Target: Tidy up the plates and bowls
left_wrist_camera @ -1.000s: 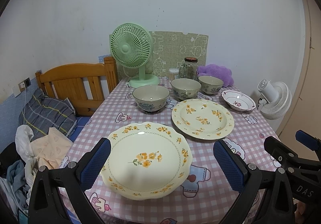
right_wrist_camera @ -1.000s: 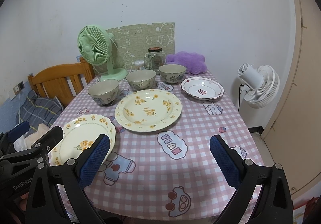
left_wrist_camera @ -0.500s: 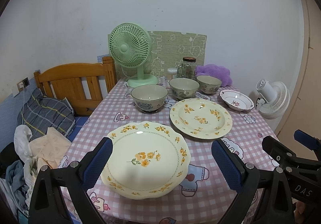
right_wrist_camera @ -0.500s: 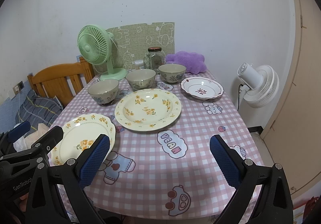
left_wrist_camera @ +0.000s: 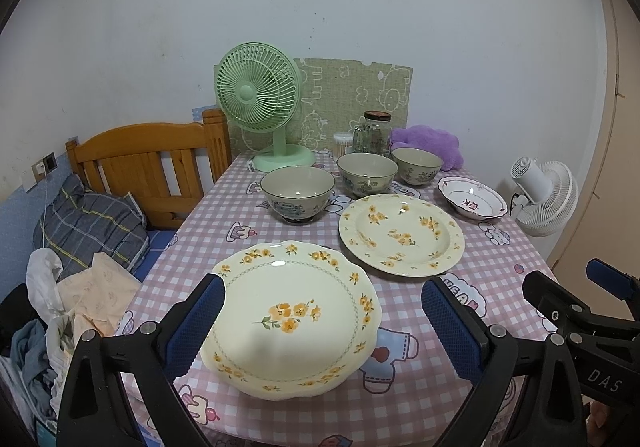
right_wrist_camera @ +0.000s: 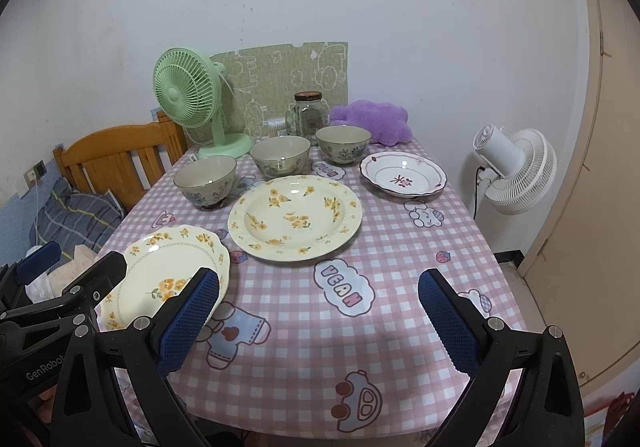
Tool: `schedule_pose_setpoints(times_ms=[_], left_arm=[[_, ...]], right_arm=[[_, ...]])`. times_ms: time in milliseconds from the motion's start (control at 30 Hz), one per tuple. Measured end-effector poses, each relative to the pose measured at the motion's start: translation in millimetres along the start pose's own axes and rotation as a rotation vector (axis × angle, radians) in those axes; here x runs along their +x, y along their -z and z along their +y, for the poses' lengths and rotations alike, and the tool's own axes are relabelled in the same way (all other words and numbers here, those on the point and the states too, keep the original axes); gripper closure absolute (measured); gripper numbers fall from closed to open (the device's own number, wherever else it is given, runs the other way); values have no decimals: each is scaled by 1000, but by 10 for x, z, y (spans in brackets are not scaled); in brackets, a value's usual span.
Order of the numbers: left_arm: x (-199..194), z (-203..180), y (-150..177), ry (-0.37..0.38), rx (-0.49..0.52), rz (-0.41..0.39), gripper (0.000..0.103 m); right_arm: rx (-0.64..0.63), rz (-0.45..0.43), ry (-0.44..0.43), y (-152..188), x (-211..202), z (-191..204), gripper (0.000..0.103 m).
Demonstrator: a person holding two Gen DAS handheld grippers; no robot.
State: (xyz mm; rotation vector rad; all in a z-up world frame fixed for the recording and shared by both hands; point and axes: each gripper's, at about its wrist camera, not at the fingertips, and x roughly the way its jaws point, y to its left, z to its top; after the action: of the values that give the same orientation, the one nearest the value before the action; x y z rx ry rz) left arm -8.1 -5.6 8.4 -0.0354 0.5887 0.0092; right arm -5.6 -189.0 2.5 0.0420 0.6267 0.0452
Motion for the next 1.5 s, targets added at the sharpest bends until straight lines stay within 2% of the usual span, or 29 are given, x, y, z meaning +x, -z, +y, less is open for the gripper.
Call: schedule_pose_setpoints(times_ms=[667, 833, 1133, 1500], left_arm=[[43, -18, 18, 1, 0, -2, 4], [102, 24, -2, 14, 5, 0, 7], [483, 213, -184, 64, 38, 41, 14], [1170, 316, -573, 150, 59, 125, 17]], right_arm=[[-2, 5, 4, 5, 19, -3, 2], [-1, 10, 11, -4, 72, 34, 2], [5, 56, 40, -166, 367, 279, 7], [104, 133, 123, -529, 925, 425, 7]])
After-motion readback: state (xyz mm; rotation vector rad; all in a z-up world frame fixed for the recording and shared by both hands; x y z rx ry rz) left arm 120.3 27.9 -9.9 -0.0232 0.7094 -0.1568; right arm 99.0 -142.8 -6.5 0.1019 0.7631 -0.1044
